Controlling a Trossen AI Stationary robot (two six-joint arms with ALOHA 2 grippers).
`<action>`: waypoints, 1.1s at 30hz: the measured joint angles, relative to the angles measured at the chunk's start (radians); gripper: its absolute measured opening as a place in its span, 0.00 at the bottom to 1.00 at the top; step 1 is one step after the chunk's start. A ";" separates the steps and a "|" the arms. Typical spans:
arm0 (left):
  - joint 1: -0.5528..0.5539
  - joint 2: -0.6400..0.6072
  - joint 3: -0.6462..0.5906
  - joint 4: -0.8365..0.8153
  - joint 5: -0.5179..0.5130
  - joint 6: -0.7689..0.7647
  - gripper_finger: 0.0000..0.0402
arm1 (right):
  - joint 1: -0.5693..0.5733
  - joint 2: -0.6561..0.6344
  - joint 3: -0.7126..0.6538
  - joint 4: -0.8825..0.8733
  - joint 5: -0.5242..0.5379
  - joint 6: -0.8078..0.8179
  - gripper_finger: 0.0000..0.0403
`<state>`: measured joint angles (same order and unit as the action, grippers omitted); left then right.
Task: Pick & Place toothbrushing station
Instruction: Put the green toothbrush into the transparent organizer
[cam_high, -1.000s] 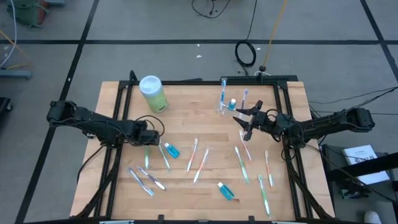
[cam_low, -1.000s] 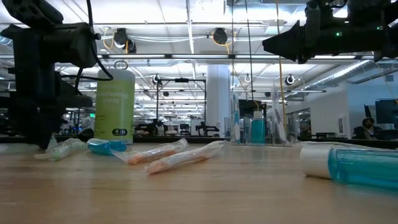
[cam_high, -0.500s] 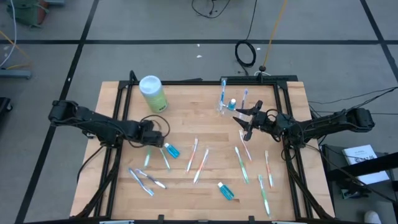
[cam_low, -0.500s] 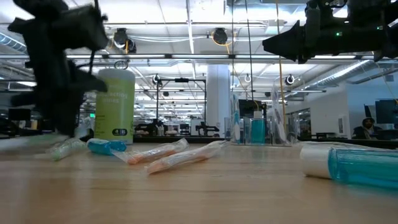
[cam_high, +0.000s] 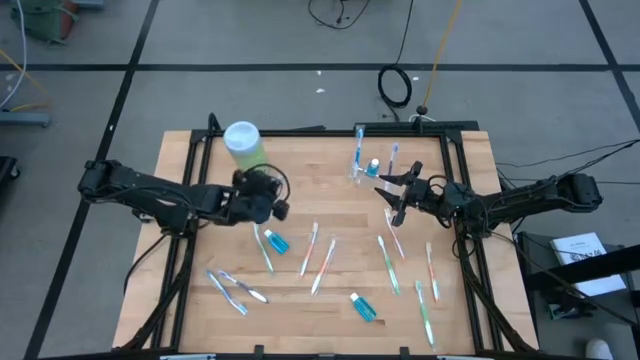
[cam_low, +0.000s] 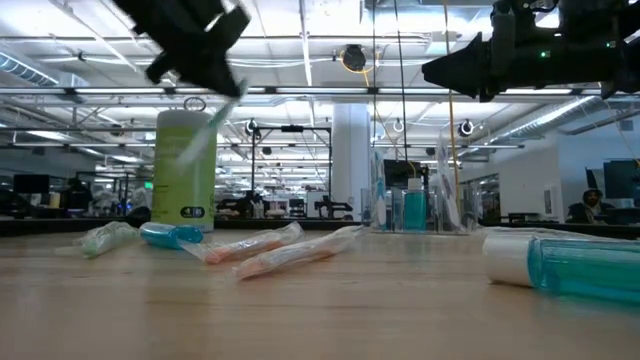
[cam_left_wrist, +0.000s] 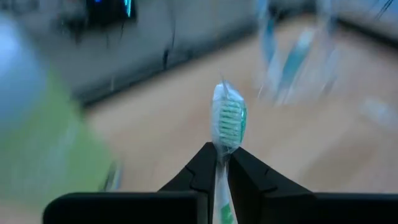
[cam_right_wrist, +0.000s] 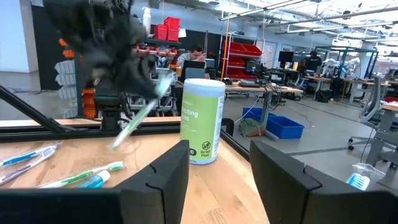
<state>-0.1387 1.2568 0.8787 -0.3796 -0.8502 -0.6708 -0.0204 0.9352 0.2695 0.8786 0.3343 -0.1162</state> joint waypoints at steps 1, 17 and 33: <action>0.000 0.001 -0.002 0.112 -0.017 0.090 0.09 | 0.000 0.000 0.000 0.000 0.000 0.000 0.40; 0.154 0.363 0.003 1.362 0.290 0.686 0.09 | 0.000 0.000 0.001 -0.048 0.000 0.028 0.40; 0.361 0.835 0.353 1.483 0.486 0.733 0.09 | 0.000 0.000 0.000 -0.060 0.000 -0.009 0.40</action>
<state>0.2219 2.0922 1.2315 1.1032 -0.3640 0.0621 -0.0208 0.9356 0.2699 0.8191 0.3344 -0.1250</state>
